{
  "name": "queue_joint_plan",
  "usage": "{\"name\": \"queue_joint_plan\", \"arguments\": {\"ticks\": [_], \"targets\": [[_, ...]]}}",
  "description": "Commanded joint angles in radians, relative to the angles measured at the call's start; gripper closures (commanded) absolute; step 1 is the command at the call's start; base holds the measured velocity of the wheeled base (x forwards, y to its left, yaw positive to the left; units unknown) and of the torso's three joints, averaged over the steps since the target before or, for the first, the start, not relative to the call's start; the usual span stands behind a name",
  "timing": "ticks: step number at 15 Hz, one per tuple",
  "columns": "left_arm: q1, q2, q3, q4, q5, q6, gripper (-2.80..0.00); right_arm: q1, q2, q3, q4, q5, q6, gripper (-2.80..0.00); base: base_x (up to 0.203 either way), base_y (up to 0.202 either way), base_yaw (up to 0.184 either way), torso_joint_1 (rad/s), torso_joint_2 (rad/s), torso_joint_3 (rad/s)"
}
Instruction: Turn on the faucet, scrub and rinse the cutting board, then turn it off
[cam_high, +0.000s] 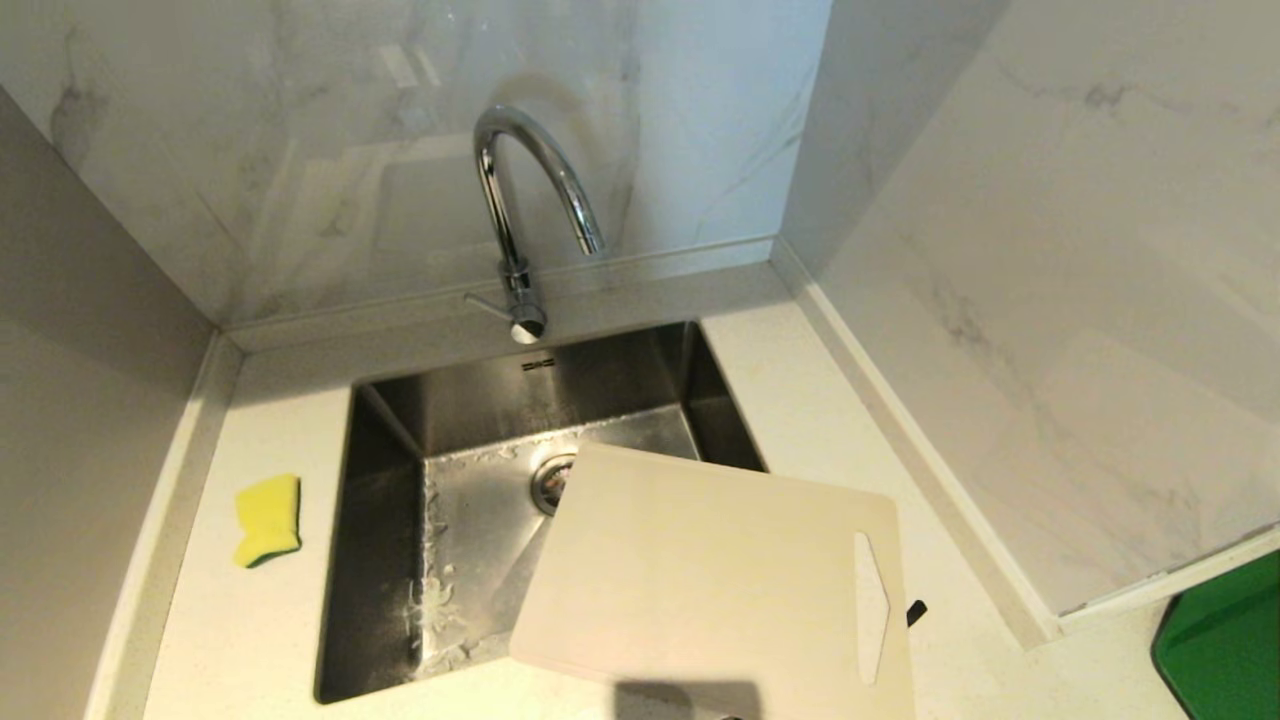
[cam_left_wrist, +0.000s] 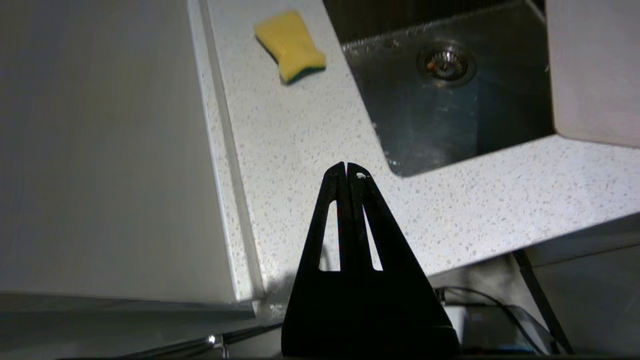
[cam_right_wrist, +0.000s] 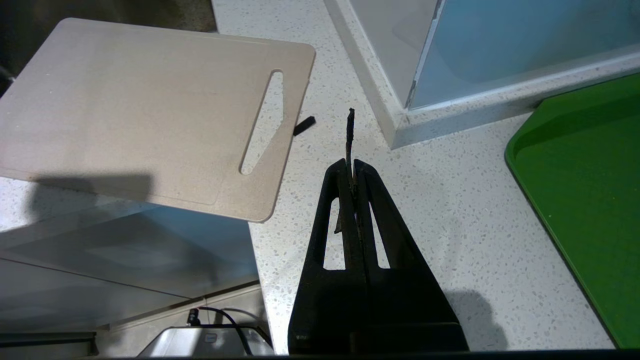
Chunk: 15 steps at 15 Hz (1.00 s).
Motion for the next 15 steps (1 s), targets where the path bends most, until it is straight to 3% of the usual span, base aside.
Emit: {"name": "queue_joint_plan", "arguments": {"ticks": [1,15], "targets": [[-0.002,-0.059,0.003,-0.012,0.004,-0.002,0.00,0.000,-0.002,0.002,0.000,0.000,0.000,0.00,0.000,0.000,0.000,0.000,0.00,0.000],[-0.002,-0.059,0.006,-0.015,0.009,0.004,0.00,0.000,-0.002,0.002,0.000,0.003,0.000,0.00,0.000,0.000,0.000,0.000,0.00,0.000]]}}
